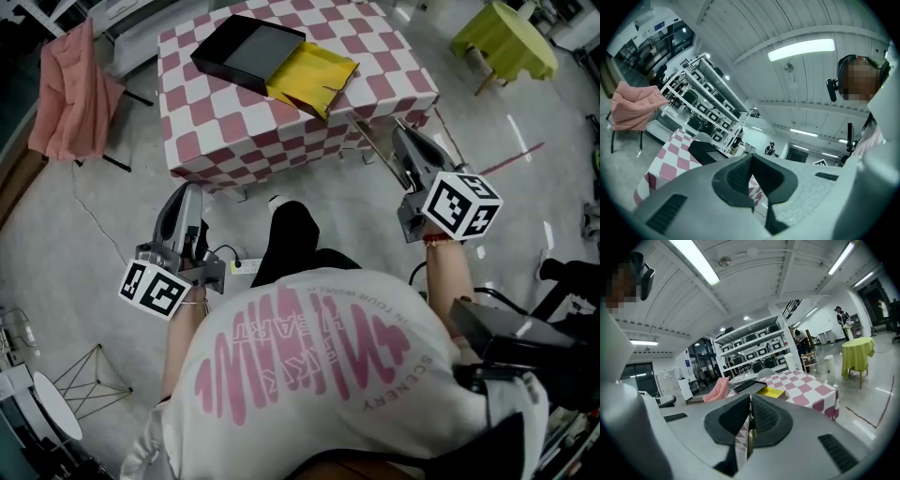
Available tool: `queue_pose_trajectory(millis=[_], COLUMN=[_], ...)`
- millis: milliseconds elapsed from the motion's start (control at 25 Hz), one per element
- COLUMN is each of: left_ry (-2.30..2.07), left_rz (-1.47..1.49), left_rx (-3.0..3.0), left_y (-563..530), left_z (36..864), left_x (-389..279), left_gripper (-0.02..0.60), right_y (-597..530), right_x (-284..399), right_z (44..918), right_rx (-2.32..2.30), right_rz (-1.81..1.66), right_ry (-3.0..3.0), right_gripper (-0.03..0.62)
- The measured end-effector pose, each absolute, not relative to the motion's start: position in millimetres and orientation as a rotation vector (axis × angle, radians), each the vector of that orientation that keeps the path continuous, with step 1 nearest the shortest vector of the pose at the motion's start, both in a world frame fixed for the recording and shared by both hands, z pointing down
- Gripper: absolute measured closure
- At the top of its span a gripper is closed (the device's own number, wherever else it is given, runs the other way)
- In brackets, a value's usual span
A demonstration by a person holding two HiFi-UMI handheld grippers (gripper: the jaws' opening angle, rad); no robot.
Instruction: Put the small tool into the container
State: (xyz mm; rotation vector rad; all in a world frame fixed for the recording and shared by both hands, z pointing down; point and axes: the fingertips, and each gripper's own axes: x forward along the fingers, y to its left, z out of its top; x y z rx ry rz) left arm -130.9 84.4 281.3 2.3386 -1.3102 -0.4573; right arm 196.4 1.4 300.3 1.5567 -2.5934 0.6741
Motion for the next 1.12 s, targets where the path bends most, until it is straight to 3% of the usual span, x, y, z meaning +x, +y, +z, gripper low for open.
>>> queue_pose_trajectory(millis=[1120], left_ry=[-1.14], left_rz=[-0.321], left_rx=[2.299], left_y=[-138], left_z=[356], left_x=[-131], left_gripper=[0.574], right_y=[-228], right_x=[129], right_z=[375], right_rx=[1.415], right_rz=[0.873], right_ry=[-2.445], right_gripper=[0.574])
